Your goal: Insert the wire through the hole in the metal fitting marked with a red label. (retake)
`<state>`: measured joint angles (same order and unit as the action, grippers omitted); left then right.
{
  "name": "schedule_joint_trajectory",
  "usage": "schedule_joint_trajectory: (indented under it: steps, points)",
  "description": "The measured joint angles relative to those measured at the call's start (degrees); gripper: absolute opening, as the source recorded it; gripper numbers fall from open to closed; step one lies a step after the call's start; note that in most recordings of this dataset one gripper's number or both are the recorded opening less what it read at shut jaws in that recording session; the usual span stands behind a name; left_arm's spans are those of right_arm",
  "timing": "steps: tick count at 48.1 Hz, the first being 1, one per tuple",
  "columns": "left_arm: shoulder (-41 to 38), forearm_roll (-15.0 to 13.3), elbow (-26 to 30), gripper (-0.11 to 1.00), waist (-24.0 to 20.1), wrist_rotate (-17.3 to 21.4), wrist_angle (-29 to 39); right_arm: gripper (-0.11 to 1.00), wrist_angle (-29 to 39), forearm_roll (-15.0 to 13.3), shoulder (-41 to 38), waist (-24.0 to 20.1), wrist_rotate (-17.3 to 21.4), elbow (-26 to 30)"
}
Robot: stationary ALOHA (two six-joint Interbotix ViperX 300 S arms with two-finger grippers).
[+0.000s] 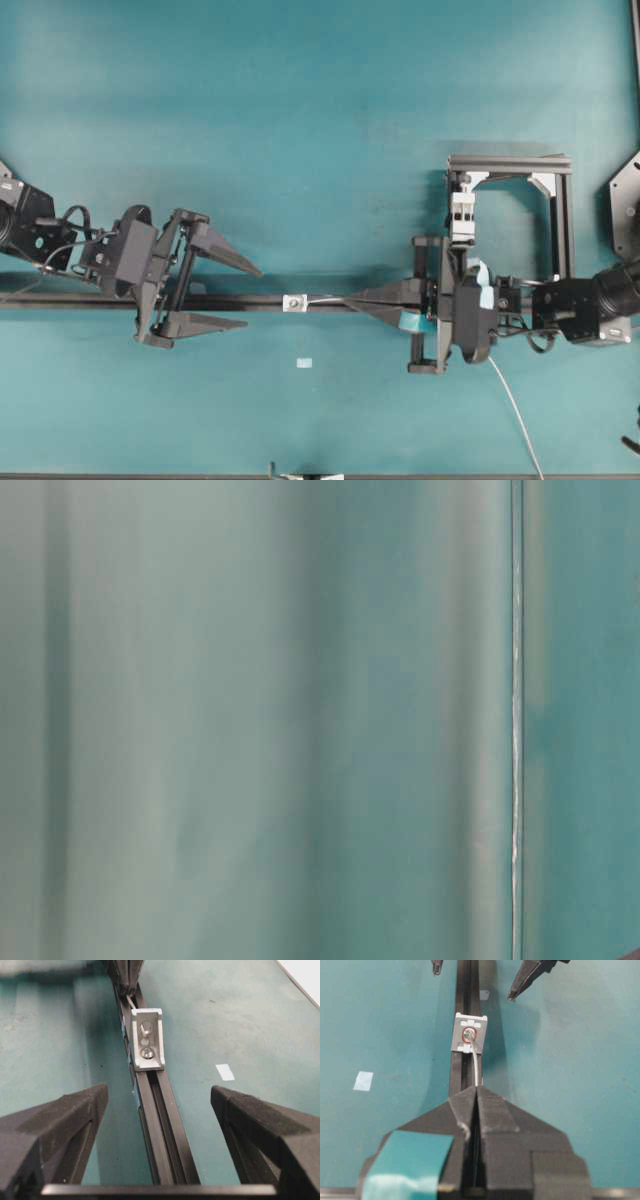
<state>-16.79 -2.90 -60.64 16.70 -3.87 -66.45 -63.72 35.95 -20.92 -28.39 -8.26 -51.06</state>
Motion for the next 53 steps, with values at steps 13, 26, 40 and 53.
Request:
schedule_joint_trajectory:
  steps: [13, 26, 40, 53]
  points:
    - [0.0, 0.0, 0.0, 0.57, 0.0, 0.0, 0.0, 0.02, -0.1, 0.0, -0.7, 1.0, -0.4, 1.3]
    - [0.0, -0.1, 0.0, 0.57, -0.1, 0.0, 0.1, 0.02, 0.4, 0.0, -1.4, 1.5, -2.4, 3.1]
    - [0.0, 0.0, 0.4, 0.57, -0.2, 0.0, 0.1, 0.02, 0.8, -0.1, -1.4, 1.8, -2.8, 4.0]
    - [0.1, -0.1, 0.8, 0.57, -0.5, 0.0, 0.0, 0.02, 0.8, -0.1, -1.9, 1.9, -2.8, 4.7]
